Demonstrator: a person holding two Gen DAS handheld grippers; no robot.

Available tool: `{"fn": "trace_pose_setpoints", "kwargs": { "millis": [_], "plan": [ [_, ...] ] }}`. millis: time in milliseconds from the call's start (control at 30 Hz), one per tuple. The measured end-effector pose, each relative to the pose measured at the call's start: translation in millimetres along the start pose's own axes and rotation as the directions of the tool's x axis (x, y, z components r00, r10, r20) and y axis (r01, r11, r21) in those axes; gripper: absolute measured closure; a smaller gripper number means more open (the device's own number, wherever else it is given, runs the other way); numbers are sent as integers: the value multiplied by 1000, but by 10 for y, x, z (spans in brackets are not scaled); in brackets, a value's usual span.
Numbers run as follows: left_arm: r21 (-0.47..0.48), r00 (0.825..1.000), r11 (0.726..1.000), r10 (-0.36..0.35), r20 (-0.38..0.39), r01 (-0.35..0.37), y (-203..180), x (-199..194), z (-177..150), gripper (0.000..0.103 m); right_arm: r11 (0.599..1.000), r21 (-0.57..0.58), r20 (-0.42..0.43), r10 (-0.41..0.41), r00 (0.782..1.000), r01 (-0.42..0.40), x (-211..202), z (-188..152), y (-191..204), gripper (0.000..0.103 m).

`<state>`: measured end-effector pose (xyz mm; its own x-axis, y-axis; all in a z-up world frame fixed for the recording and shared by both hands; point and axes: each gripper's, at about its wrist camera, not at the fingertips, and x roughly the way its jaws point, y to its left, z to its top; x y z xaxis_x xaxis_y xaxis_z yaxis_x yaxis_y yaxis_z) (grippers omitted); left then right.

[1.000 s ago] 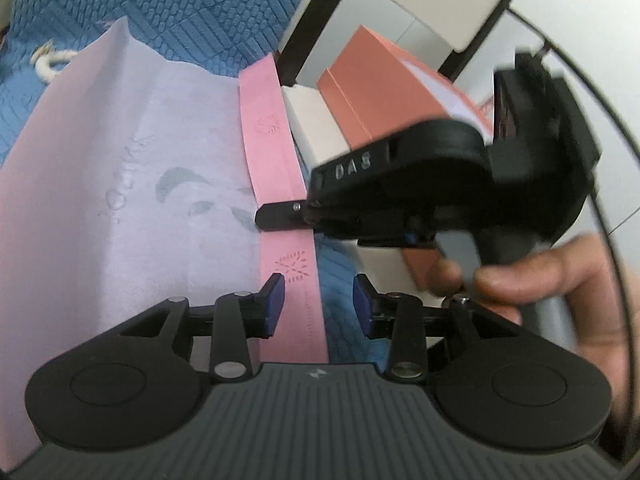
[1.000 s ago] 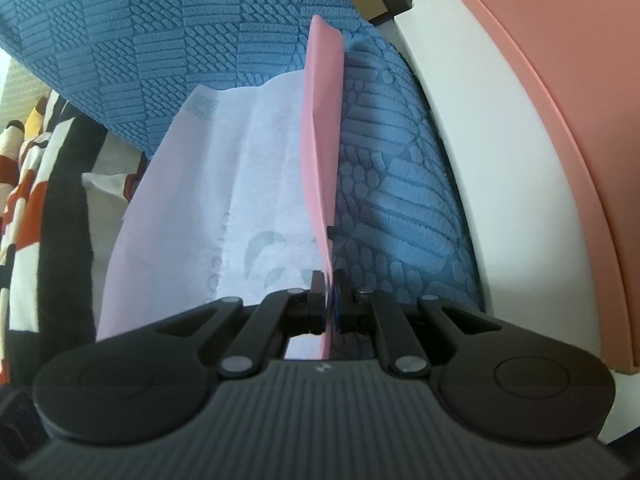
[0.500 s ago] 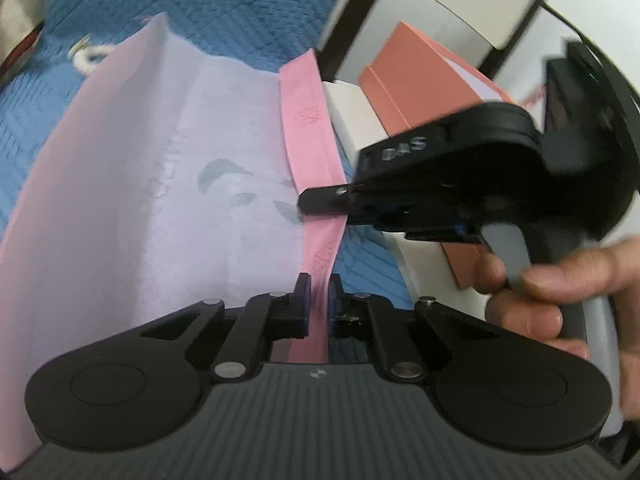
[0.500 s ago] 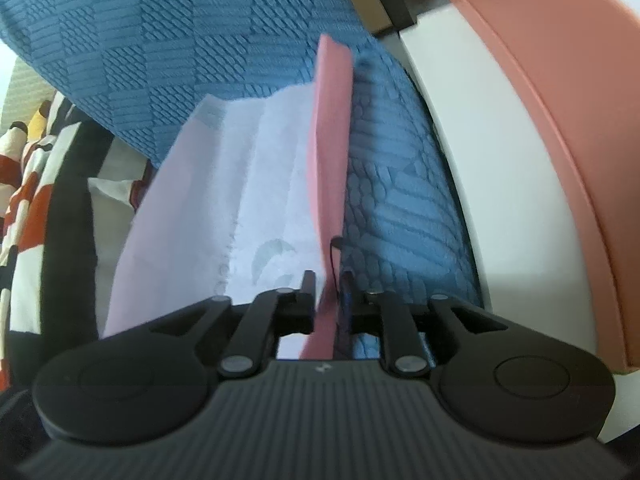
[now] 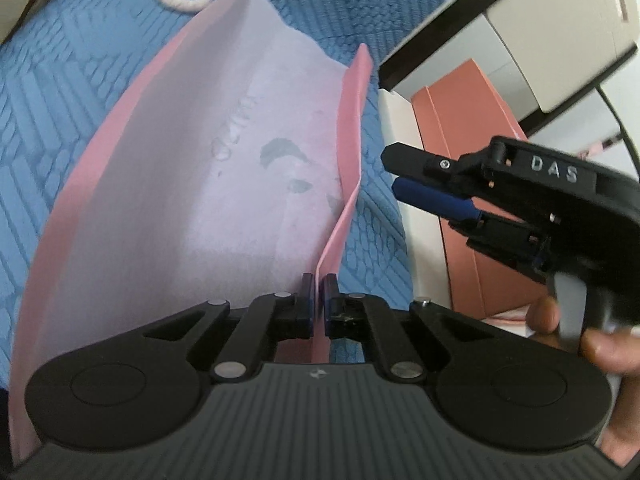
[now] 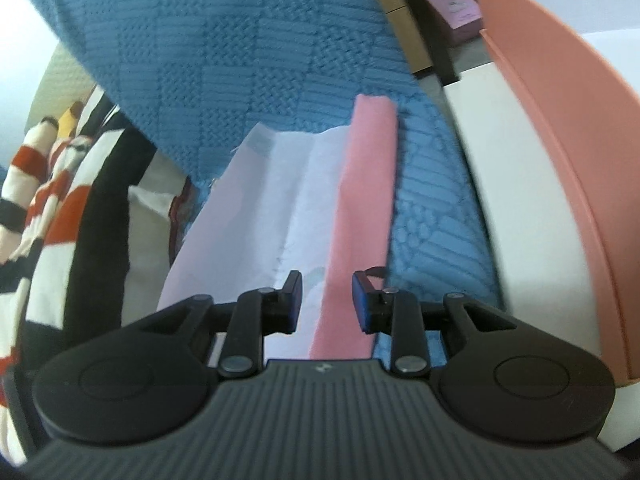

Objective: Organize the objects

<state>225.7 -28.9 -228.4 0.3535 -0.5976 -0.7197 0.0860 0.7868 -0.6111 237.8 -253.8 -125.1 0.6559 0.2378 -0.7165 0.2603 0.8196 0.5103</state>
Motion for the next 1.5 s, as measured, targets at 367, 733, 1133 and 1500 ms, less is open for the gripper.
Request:
{"fn": "trace_pose_setpoints", "kwargs": {
  "millis": [367, 733, 1133, 1500],
  "plan": [
    [-196, 998, 979, -56, 12, 57, 251, -57, 28, 98, 1000, -26, -17, 13, 1000, -13, 152, -41, 156, 73],
    [-283, 999, 958, -48, 24, 53, 320, -36, 89, 98, 998, -62, -92, -3, 996, -3, 415, -157, 246, 74],
    [-261, 997, 964, -25, 68, 42, 281, -143, 66, 98, 1000, 31, -1, -5, 1000, 5, 190, -17, 53, 72],
    [-202, 997, 979, 39, 68, -24, 220, -132, 113, 97, 997, -74, -100, -21, 995, 14, 496, -145, 258, 77]
  ]
}}
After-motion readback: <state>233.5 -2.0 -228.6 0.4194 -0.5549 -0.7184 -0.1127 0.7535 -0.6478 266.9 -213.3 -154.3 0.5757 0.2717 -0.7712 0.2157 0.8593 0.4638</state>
